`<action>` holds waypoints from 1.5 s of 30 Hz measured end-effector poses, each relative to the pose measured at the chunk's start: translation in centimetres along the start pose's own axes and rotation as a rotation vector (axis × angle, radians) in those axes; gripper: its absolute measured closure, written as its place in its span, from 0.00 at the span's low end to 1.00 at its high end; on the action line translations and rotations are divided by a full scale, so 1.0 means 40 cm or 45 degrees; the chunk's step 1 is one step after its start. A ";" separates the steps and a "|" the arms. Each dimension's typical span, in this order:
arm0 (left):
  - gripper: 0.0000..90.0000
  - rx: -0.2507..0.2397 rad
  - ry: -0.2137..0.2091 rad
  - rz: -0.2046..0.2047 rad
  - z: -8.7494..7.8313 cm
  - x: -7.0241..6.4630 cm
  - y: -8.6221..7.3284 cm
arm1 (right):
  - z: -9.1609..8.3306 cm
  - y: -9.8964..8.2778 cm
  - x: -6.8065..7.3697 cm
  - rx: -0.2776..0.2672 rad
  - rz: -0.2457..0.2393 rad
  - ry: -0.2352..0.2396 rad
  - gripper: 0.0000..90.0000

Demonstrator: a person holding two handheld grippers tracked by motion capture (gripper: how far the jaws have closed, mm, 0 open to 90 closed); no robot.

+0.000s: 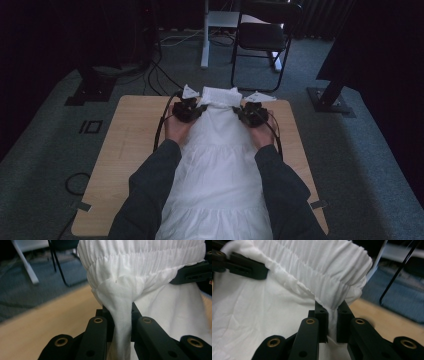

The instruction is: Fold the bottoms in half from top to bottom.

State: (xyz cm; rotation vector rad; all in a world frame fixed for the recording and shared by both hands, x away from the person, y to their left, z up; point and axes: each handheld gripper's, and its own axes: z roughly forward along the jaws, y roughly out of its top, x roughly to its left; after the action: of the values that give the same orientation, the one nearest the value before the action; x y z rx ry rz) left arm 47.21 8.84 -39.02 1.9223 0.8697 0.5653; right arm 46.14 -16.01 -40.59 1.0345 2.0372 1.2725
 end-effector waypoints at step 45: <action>0.89 0.392 -0.323 0.059 -0.158 -0.250 -0.519 | -0.162 -0.447 0.262 0.499 -0.072 0.374 0.91</action>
State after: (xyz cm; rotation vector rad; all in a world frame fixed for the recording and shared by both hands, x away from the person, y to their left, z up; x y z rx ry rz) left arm 29.35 11.50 -54.71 2.2385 0.7834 0.2136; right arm 29.38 -15.49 -54.38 0.9898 2.5961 1.0696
